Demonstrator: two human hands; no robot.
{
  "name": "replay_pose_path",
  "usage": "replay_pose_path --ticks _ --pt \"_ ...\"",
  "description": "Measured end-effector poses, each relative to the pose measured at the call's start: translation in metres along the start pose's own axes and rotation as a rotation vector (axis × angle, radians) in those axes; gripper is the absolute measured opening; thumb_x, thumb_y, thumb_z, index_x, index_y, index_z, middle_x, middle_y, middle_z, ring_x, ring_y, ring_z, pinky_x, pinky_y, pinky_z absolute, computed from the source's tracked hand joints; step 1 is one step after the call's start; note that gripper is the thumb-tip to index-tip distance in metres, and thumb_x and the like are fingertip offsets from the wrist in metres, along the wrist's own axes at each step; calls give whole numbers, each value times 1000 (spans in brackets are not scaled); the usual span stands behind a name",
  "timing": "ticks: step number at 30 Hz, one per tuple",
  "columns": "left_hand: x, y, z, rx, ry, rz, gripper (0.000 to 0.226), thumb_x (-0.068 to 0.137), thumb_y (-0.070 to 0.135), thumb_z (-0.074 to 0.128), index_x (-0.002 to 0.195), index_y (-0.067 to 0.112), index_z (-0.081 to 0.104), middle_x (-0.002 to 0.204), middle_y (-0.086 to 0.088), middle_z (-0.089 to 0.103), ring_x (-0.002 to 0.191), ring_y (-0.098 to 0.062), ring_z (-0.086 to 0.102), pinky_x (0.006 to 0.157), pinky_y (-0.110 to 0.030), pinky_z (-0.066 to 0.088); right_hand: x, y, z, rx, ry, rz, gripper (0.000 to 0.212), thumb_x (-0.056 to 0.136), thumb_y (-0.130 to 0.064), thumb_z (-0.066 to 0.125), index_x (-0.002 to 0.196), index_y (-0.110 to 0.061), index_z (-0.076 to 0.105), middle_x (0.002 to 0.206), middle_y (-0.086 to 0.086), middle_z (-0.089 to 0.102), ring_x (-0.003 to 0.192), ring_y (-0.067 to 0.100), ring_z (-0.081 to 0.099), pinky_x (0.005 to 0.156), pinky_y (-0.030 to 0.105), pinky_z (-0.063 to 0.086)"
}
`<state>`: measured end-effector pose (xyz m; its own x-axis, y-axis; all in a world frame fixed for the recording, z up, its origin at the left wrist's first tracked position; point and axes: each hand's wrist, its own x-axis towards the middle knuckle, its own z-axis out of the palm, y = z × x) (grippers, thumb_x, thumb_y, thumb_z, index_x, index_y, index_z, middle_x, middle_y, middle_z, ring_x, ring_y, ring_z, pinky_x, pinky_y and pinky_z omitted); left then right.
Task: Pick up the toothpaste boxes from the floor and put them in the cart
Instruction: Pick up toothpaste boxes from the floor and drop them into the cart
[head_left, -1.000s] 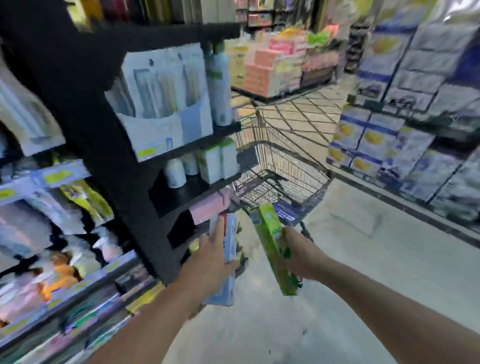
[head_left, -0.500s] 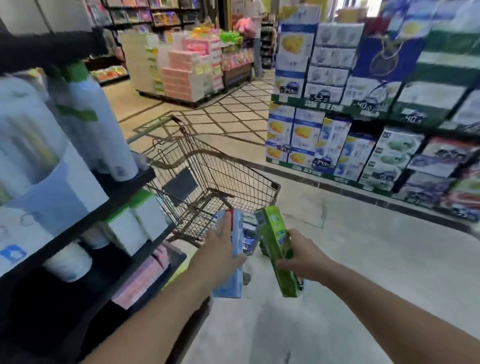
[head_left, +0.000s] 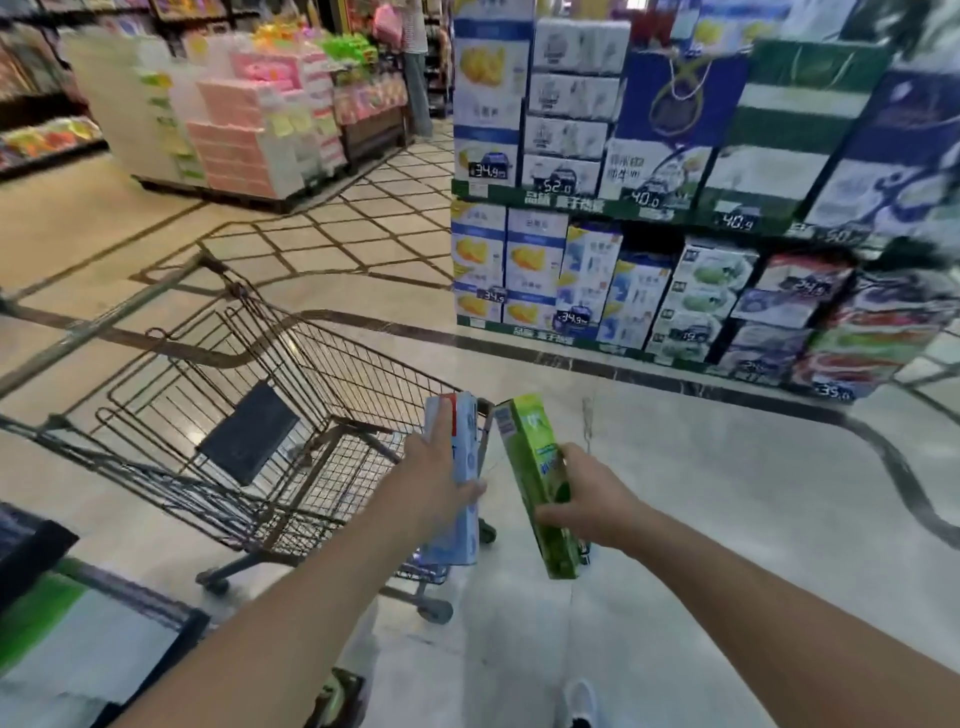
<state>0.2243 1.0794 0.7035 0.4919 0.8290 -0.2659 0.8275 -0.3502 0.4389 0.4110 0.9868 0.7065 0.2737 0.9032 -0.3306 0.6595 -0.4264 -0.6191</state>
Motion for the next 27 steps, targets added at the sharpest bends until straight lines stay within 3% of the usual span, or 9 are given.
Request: replay_pose_path --ticks 4,7,12,14,17,23,27 --pt "55 14 0 -21 12 -60 105 92 54 58 148 37 -29 144 -15 26 86 -26 61 68 -37 57 63 14 -27 -48 -27 -24 65 79 -26 79 130 -18 39 113 2 58 91 17 58 64 26 48" --pt "91 23 -7 -43 25 -119 106 91 53 59 148 38 -29 148 -16 24 86 -26 62 62 -33 53 110 13 -51 -80 -66 -62 63 79 -27 78 128 -18 40 107 -1 56 88 17 56 60 24 44" --pt "139 24 -22 -82 128 -247 106 91 51 60 149 37 -27 143 -17 29 85 -23 56 64 -33 49 184 -8 -69 -118 -157 -141 65 78 -28 79 129 -19 40 112 1 58 93 18 59 74 34 55" --pt "152 17 -25 -119 144 -290 105 91 50 61 150 37 -25 145 -16 27 88 -24 58 65 -33 49 207 -17 -67 -114 -198 -161 64 78 -26 80 128 -18 40 112 1 58 95 19 59 72 31 53" --pt "176 -2 -26 -165 137 -345 106 91 49 62 148 42 -26 146 -14 25 90 -25 63 67 -35 55 242 -29 -58 -111 -266 -196 63 80 -23 79 129 -17 39 111 1 55 94 18 57 65 24 46" --pt "227 -63 -27 -321 135 -446 110 90 40 67 144 50 -28 141 -14 34 95 -27 65 78 -46 59 312 -56 -29 -165 -339 -206 60 82 -21 76 128 -15 39 118 7 56 98 22 59 83 39 55" --pt "259 -105 -19 -507 158 -511 109 85 40 71 145 55 -19 133 -8 51 94 -24 66 75 -43 60 357 -70 -1 -236 -404 -187 55 86 -23 70 130 -18 38 119 6 57 94 20 56 70 30 51"
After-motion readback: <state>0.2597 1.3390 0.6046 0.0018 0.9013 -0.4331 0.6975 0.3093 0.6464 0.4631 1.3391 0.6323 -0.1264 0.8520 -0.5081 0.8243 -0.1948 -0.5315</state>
